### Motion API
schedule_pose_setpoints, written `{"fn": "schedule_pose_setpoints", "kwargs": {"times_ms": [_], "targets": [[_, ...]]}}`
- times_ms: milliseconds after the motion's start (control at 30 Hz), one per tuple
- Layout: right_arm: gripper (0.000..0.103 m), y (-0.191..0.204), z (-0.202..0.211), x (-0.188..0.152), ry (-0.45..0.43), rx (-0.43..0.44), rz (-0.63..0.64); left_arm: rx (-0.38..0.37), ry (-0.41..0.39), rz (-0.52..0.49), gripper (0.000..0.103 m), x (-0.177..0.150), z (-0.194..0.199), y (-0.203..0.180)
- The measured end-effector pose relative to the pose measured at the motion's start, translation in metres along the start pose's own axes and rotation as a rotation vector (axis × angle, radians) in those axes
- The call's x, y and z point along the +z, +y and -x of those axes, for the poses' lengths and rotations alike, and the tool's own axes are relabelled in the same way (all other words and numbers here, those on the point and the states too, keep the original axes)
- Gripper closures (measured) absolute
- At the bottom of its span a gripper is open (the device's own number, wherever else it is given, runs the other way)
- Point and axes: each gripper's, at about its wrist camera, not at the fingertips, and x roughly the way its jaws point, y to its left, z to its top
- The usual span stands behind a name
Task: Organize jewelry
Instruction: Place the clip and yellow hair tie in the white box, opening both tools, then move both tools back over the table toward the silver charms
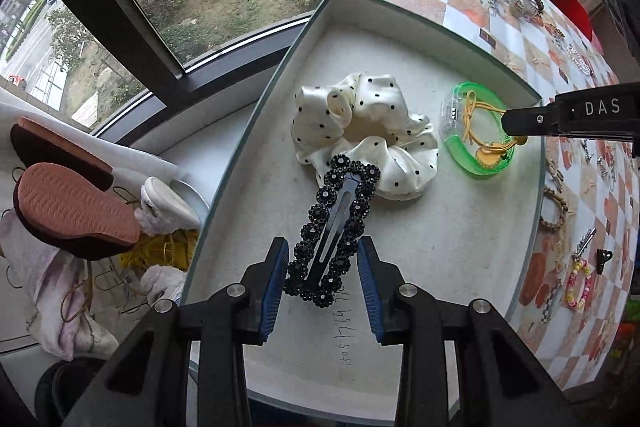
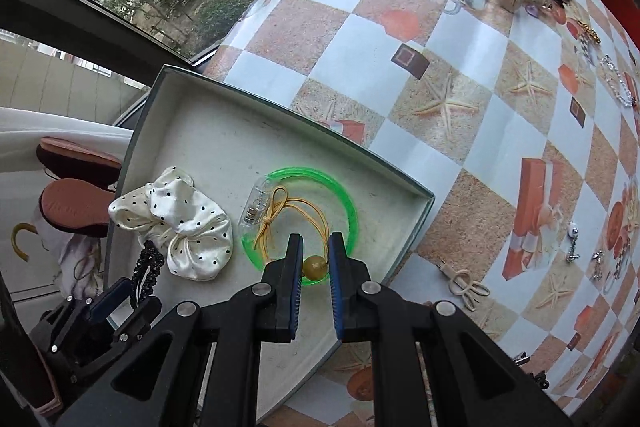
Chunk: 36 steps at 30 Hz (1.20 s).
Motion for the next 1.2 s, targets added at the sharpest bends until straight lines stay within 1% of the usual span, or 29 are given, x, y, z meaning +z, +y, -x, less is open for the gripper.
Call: {"fn": "schedule_pose_setpoints", "kwargs": {"times_ms": [367, 500, 567, 633, 667, 733, 767, 800, 900, 967, 1067, 1100, 1167, 1200], "targets": [[0.088, 0.001, -0.020, 0.006, 0.032, -0.060, 0.016, 0.069, 0.029, -0.043, 0.063, -0.005, -0.018, -0.012], [0.085, 0.003, -0.023, 0.004, 0.045, -0.055, 0.011, 0.086, 0.039, -0.046, 0.063, -0.006, -0.018, -0.015], [0.075, 0.001, -0.020, 0.005, 0.038, -0.046, 0.009, 0.094, 0.039, -0.045, 0.062, -0.006, -0.016, -0.015], [0.056, -0.002, -0.012, 0.004, 0.026, -0.041, 0.007, 0.091, 0.043, -0.042, 0.062, -0.005, -0.015, -0.016], [0.053, -0.001, -0.009, 0.003, 0.018, -0.038, 0.006, 0.089, 0.044, -0.040, 0.061, -0.005, -0.014, -0.016], [0.053, -0.002, -0.002, 0.004, 0.008, -0.026, 0.003, 0.091, 0.032, -0.038, 0.020, -0.005, -0.011, -0.014], [0.051, -0.002, 0.001, 0.003, 0.005, -0.018, 0.000, 0.099, 0.016, -0.038, 0.015, -0.005, -0.009, -0.014], [0.050, -0.002, 0.004, 0.002, -0.002, -0.013, -0.001, 0.104, 0.001, -0.042, 0.015, -0.004, -0.005, -0.016], [0.046, -0.004, 0.015, -0.004, -0.022, -0.001, -0.010, 0.098, 0.000, -0.057, 0.015, -0.003, -0.001, -0.020], [0.044, -0.013, 0.024, -0.005, -0.030, 0.007, -0.021, 0.103, 0.004, -0.068, 0.015, -0.001, 0.002, -0.024], [0.040, -0.020, 0.031, -0.016, -0.044, 0.014, -0.045, 0.114, -0.015, -0.089, 0.014, 0.001, 0.007, -0.029], [0.040, -0.024, 0.034, -0.018, -0.048, 0.017, -0.053, 0.117, -0.021, -0.093, 0.000, 0.002, 0.009, -0.031], [0.035, -0.032, 0.040, -0.026, -0.058, 0.026, -0.071, 0.127, -0.050, -0.102, 0.000, 0.004, 0.015, -0.035], [0.032, -0.035, 0.042, -0.024, -0.062, 0.029, -0.083, 0.127, -0.055, -0.110, 0.000, 0.004, 0.016, -0.038]]}}
